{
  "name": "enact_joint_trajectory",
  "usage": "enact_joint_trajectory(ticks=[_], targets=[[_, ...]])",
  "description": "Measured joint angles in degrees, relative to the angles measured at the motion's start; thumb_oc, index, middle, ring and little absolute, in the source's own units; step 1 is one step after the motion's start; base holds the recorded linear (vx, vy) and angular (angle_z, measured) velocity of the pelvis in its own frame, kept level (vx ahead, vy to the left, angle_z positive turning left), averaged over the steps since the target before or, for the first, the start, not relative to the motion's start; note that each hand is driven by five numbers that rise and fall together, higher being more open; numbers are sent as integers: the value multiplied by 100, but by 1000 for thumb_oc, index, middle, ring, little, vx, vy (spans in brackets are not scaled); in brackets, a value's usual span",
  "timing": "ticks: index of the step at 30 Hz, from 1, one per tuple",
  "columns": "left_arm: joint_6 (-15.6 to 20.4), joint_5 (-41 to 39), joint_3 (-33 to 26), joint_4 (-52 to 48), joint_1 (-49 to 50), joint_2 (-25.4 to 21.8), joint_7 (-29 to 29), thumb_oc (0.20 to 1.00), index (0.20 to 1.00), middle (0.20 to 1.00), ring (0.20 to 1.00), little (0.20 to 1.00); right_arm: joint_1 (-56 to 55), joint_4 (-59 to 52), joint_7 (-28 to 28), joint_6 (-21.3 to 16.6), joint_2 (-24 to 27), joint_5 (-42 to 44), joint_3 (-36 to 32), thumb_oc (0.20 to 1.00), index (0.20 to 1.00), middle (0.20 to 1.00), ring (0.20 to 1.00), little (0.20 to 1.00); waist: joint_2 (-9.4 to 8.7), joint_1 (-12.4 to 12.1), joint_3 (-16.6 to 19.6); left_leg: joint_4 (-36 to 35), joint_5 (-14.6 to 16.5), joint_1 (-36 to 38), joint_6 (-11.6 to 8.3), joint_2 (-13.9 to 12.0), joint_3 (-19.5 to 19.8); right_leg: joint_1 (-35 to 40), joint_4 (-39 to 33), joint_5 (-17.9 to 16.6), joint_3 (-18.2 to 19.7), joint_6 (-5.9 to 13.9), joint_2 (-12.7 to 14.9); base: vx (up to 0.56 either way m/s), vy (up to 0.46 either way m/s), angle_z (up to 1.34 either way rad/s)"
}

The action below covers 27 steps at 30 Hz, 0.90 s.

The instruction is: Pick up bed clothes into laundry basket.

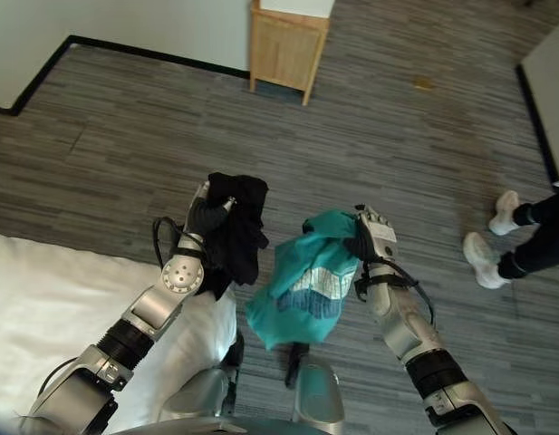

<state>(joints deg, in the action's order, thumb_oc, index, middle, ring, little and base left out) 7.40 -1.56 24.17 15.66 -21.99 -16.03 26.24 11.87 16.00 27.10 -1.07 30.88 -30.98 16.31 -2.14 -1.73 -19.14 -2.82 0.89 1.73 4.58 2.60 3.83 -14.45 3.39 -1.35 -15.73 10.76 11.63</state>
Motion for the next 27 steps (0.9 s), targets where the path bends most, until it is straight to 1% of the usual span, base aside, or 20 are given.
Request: enact_joint_trajectory(ticks=[1, 3, 5, 6, 7, 8, 9, 11, 12, 15, 16, 17, 18, 19, 20, 22, 23, 25, 26, 27], targets=[[-31, -1, -30, 134, 139, -7, -28, 200, 200, 200, 200, 200, -69, 62, 1, 61, -85, -5, -5, 200, 200, 200, 200, 200, -25, 25, 10, -22, 49, 248, -38, -2, -13, 5, -329, -414, -171, -61, 71, 333, -92, 6], [-42, -1, -2, 135, 423, -29, -94, 200, 200, 200, 200, 200, -349, 69, -8, 132, -100, -10, -1, 200, 200, 200, 200, 200, -129, 38, 112, -68, 343, 665, -166, -24, 48, 157, -473, -798, -112, -115, 94, 481, -163, 17], [-39, -56, -8, 148, 776, -50, -187, 200, 200, 200, 200, 200, -542, 226, -7, 170, -247, -21, 2, 200, 200, 200, 200, 200, -364, 103, 464, 496, 918, 783, -487, -60, 113, 486, -257, -777, -66, -426, -80, 371, -260, 30], [-44, -77, 17, 211, 835, 28, -190, 200, 200, 200, 200, 200, -529, 338, -10, 199, -267, -20, -45, 200, 200, 200, 200, 200, -265, 89, 544, 1306, 1255, 536, -653, -212, 46, 596, -221, -834, -84, -659, -282, 358, -282, -2], [-42, -178, 44, 207, 882, 94, -214, 200, 200, 200, 200, 200, -523, 373, -13, 212, -264, -19, -39, 200, 200, 200, 200, 200, -245, -10, 573, 2400, 1337, 122, -739, -380, -85, 746, -294, -771, -63, -799, -465, 356, -296, -35], [-38, -243, 15, 194, 909, 101, -254, 200, 200, 200, 200, 200, -486, 365, -16, 206, -224, -18, -22, 200, 200, 200, 200, 200, -213, -112, 581, 3631, 1172, -354, -828, -465, -72, 909, -354, -680, -48, -1079, -702, 330, -237, -77], [-43, -270, 21, 194, 930, 113, -257, 200, 200, 200, 200, 200, -442, 328, -15, 210, -185, -13, -18, 200, 200, 200, 200, 200, -174, -251, 584, 4644, 908, -792, -778, -604, 4, 1083, -384, -662, 132, -1278, -865, 156, -126, -76], [-41, -269, 19, 169, 883, 88, -275, 200, 200, 200, 200, 200, -323, 234, 19, 216, -158, -5, -4, 200, 200, 200, 200, 200, -240, -342, 573, 5344, 837, -1307, -807, -576, -14, 1212, -406, -533, 298, -1369, -986, 229, 22, -71], [-42, -268, 19, 135, 839, 78, -273, 200, 200, 200, 200, 200, -134, 257, 15, 237, -172, 4, 48, 200, 200, 200, 200, 200, -358, -403, 506, 5219, 847, -1548, -820, -523, -183, 1336, -483, -475, 535, -1397, -1012, 393, 108, -69], [-53, -267, 19, 125, 799, 123, -279, 200, 200, 200, 200, 200, 255, 354, 17, 282, -221, 114, 253, 200, 200, 200, 200, 200, -285, -489, 401, 4260, 875, -1866, -865, -504, -315, 1810, -758, -396, 832, -1391, -1165, 467, 173, -84], [-47, -265, 10, 117, 789, 134, -259, 200, 200, 200, 200, 200, 311, 395, 16, 281, -227, 185, 367, 200, 200, 200, 200, 200, -264, -566, 390, 3571, 757, -1881, -835, -537, -348, 1918, -807, -354, 911, -1378, -1244, 690, 237, -58], [-44, -257, 64, 162, 691, 106, -251, 200, 200, 200, 200, 200, 388, 589, 46, 252, -263, 207, 420, 200, 200, 200, 200, 200, -208, -640, 372, 2941, 700, -2015, -877, -653, -447, 2067, -912, -48, 925, -1200, -1308, 672, 230, -47], [-45, -252, 44, 223, 633, 137, -255, 200, 200, 200, 200, 200, 450, 736, 43, 266, -272, 241, 492, 200, 200, 200, 200, 200, -181, -657, 382, 2314, 606, -1954, -816, -743, -568, 2081, -909, -54, 789, -1144, -1318, 657, 152, -15], [-50, -247, 12, 255, 570, 151, -252, 200, 200, 200, 200, 200, 541, 933, 22, 286, -257, 243, 662, 200, 200, 200, 200, 200, -126, -691, 337, 1207, 162, -1956, -841, -882, -791, 2221, -910, 13, 713, -1237, -1415, 627, 164, 7], [-54, -238, 13, 295, 569, 154, -251, 200, 200, 200, 200, 200, 544, 1012, 7, 293, -274, 244, 707, 200, 200, 200, 200, 200, -95, -725, 325, 763, -62, -2007, -906, -933, -937, 2348, -908, 155, 699, -1144, -1451, 764, 229, 13], [-81, -226, -20, 328, 624, 140, -258, 200, 200, 200, 200, 200, 531, 970, -22, 334, -261, 239, 781, 200, 200, 200, 200, 200, -69, -903, 331, 278, -255, -1925, -794, -1018, -1408, 2629, -909, 353, 658, -1147, -1490, 487, 145, 13], [-89, -225, -27, 321, 640, 134, -258, 200, 200, 200, 200, 200, 518, 892, -20, 327, -255, 228, 753, 200, 200, 200, 200, 200, -80, -1002, 338, 249, -322, -1894, -735, -986, -1425, 2761, -910, 496, 669, -1096, -1471, 480, 120, 7], [-107, -227, -31, 295, 684, 136, -254, 200, 200, 200, 200, 200, 513, 731, -21, 328, -220, 216, 763, 200, 200, 200, 200, 200, -40, -1167, 449, 132, -354, -1603, -693, -952, -1406, 2989, -830, 870, 715, -877, -1449, 455, 145, -2], [-146, -228, -37, 311, 654, 99, -254, 200, 200, 200, 200, 200, 521, 655, -20, 330, -246, 199, 759, 200, 200, 200, 200, 200, -127, -1191, 424, 81, -655, -1480, -650, -823, -1492, 2840, -253, 1158, 662, -688, -1310, 587, 253, 5], [-255, -234, -4, 289, 714, 64, -242, 200, 200, 200, 200, 200, 473, 522, -22, 337, -270, 167, 760, 200, 200, 200, 200, 200, -72, -1143, 441, -15, -807, -1247, -459, -820, -1584, 2305, 1198, 1425, 465, -301, -1052, 628, 295, 12]])
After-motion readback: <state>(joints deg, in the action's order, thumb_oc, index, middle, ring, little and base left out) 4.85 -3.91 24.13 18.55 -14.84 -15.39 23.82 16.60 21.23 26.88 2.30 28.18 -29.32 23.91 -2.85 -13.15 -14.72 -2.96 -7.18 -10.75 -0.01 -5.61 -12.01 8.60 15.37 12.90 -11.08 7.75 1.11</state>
